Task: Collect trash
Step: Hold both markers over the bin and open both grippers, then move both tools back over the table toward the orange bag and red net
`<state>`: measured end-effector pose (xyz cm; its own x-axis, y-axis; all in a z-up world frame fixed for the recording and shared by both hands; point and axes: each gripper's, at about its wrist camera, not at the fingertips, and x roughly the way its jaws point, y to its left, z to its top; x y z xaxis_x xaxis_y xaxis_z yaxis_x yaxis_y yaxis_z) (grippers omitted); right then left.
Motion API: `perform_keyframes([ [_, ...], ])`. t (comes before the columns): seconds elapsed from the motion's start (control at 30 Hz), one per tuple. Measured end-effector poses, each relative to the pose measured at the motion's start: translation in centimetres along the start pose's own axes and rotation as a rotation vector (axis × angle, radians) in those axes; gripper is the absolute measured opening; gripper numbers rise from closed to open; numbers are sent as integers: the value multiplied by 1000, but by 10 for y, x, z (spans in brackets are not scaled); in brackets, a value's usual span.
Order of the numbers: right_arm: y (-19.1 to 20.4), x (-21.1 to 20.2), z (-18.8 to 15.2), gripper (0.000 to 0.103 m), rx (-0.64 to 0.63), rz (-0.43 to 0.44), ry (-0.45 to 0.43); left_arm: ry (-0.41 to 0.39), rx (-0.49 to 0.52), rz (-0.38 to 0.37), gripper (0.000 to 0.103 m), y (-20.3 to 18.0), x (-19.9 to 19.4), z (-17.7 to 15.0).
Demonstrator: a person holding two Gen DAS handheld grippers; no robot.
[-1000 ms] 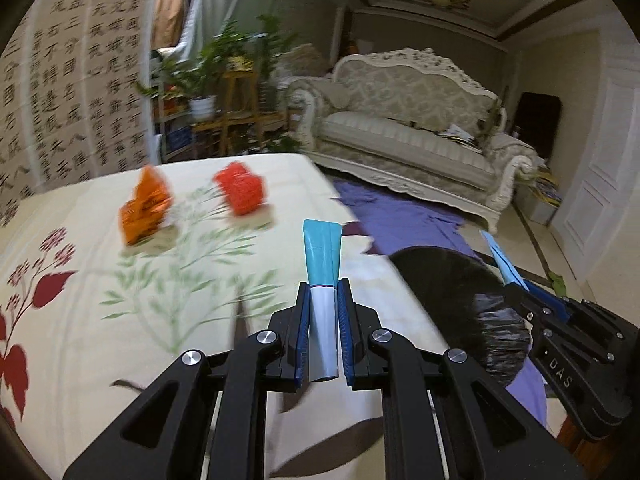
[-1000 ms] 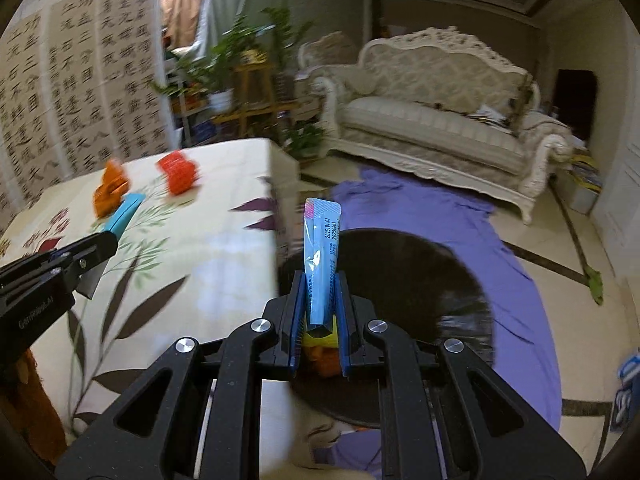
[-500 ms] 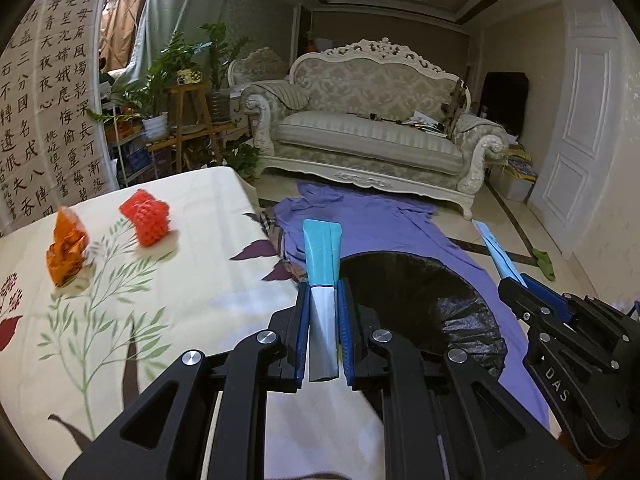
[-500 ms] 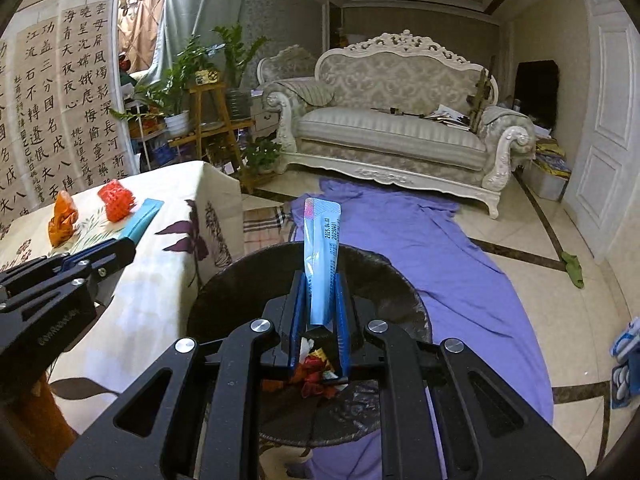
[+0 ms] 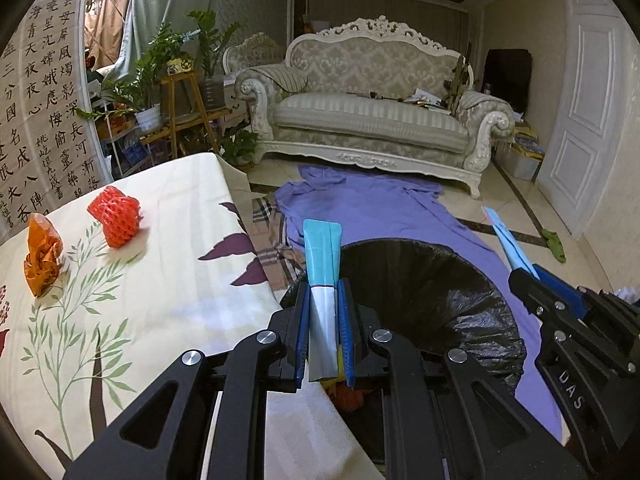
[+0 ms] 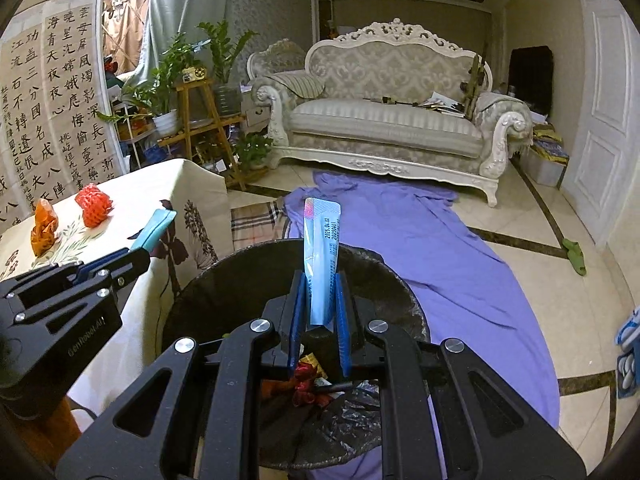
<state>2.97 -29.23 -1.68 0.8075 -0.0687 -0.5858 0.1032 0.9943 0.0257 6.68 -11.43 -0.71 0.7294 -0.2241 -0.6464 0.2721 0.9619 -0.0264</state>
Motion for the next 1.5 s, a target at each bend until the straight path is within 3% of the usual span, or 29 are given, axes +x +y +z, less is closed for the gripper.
perform_keyframes([
  [0.33,-4,13,-1,16,17,-14,20,19,16,7,15,-10,9,4],
  [0.4,-6,15,-2,19,24,-13,24,24,16,15,19,-10,10,4],
  [0.47,-9,16,-2,33,31,-15,25,30,14,18,22,-10,11,4],
  [0.57,-12,15,-3,40,39,-27,20,35,11,26,44,-9,12,3],
  [0.7,-15,13,-3,45,45,-37,16,32,7,36,56,-8,11,4],
  [0.87,-18,9,-2,61,56,-49,3,20,7,55,73,-8,9,4],
  [1.17,-25,4,-2,76,65,-68,-14,7,32,112,82,-9,6,5],
  [1.5,-24,2,-2,79,60,-65,-14,8,23,142,83,1,0,1],
])
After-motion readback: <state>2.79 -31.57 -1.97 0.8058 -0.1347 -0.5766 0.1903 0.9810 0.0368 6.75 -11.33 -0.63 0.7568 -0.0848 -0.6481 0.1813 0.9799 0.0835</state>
